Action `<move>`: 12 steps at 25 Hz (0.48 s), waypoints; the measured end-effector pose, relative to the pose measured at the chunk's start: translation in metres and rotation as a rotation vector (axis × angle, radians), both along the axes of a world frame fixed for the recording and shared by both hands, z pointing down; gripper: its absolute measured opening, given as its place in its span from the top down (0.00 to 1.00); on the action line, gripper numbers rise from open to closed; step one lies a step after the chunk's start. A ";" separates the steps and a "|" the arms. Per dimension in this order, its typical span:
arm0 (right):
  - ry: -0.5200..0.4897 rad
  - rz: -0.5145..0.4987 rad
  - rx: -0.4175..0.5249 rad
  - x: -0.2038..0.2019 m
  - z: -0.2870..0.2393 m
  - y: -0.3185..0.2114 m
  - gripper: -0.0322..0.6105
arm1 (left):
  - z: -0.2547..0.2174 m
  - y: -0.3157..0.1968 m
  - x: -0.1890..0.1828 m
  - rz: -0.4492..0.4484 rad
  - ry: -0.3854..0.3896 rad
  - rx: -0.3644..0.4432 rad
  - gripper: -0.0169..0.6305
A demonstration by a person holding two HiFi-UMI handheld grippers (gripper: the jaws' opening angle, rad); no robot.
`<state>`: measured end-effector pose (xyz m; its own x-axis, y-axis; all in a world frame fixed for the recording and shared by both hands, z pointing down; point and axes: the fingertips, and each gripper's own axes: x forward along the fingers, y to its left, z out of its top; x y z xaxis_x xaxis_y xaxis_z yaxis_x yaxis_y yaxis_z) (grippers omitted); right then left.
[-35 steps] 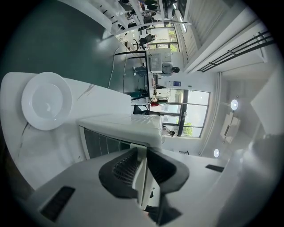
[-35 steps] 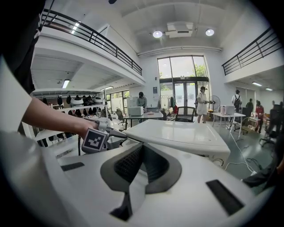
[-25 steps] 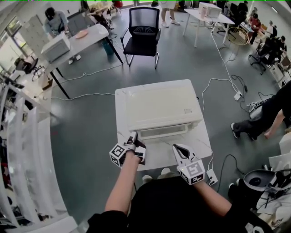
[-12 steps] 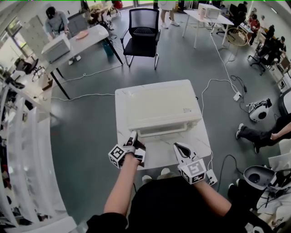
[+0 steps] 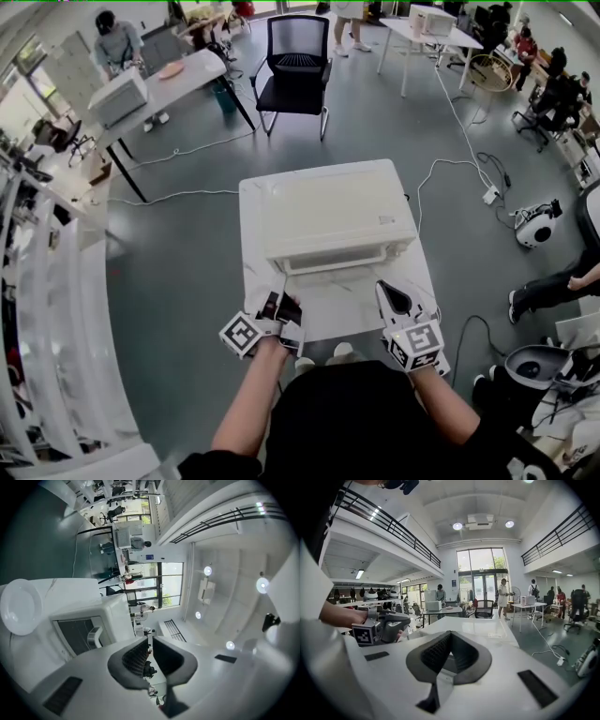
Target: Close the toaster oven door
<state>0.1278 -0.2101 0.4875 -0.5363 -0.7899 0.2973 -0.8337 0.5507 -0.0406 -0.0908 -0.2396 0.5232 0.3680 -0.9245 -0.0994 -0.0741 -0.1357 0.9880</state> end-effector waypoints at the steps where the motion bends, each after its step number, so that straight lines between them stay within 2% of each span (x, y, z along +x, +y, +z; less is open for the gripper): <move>1: -0.006 0.011 0.009 0.005 -0.003 -0.001 0.93 | -0.009 0.004 0.002 0.006 -0.017 0.028 0.91; 3: -0.020 0.030 0.037 0.015 -0.009 -0.002 0.93 | -0.021 0.012 0.008 0.025 -0.099 0.073 0.92; 6: -0.029 0.047 0.065 0.029 -0.017 -0.004 0.93 | -0.026 0.023 0.012 0.043 -0.332 0.119 0.94; 10: -0.036 0.061 0.090 0.048 -0.021 -0.005 0.93 | -0.043 0.027 0.015 0.016 -0.563 0.208 0.95; 12: -0.036 0.060 0.100 0.055 -0.022 -0.003 0.93 | -0.053 0.030 0.017 0.006 -0.719 0.258 0.95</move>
